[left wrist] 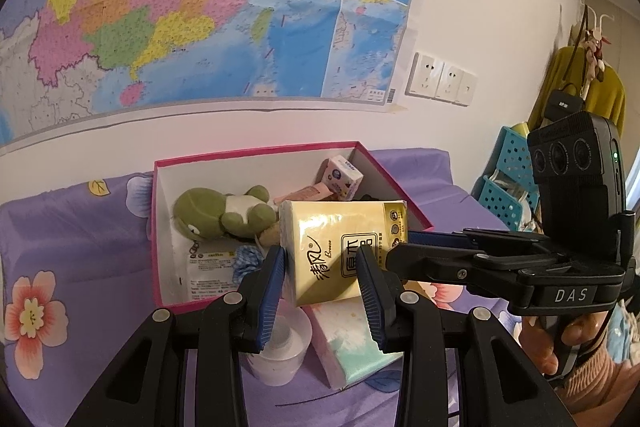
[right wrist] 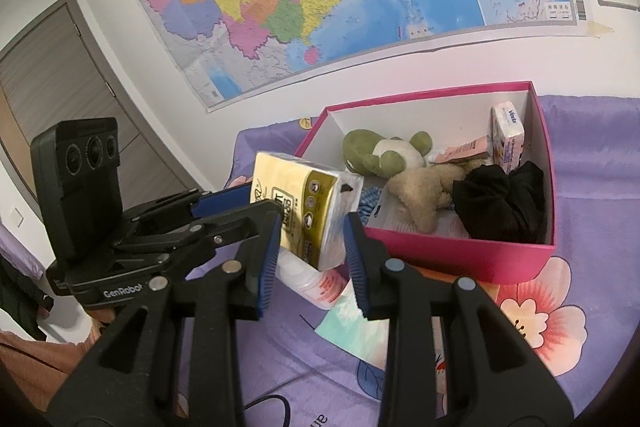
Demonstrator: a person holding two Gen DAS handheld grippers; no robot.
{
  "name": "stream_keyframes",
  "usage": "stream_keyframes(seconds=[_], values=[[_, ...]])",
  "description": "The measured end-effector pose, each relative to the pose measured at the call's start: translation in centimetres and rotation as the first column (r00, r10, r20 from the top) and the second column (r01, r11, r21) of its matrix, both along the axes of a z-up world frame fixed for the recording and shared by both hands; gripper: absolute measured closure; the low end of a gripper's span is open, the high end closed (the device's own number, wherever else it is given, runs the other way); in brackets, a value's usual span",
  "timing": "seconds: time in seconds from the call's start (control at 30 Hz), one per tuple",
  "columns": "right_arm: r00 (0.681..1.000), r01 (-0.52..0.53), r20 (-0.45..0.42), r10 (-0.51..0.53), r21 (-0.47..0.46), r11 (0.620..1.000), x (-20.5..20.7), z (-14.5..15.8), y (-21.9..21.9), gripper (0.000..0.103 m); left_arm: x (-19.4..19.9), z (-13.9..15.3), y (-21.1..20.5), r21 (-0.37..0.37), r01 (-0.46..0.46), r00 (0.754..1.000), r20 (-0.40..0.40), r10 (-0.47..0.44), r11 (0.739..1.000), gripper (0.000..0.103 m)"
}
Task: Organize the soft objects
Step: 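Carry the yellow tissue pack over the box and lower it inside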
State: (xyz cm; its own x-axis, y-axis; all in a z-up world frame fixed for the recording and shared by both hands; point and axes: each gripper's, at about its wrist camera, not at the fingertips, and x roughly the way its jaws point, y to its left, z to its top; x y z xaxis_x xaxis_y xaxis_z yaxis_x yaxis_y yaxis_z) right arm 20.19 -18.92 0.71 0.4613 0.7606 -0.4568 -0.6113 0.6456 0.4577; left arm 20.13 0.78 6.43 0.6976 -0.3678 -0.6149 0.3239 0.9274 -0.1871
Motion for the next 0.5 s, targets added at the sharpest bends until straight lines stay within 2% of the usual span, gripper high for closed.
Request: stream_keyframes(seconds=[0.5], values=[[1.000, 0.006, -0.021, -0.006, 0.002, 1.000, 1.0, -0.3, 0.5, 0.067, 1.2, -0.5, 0.6, -0.001, -0.007, 1.000, -0.017, 0.007, 1.000, 0.066]])
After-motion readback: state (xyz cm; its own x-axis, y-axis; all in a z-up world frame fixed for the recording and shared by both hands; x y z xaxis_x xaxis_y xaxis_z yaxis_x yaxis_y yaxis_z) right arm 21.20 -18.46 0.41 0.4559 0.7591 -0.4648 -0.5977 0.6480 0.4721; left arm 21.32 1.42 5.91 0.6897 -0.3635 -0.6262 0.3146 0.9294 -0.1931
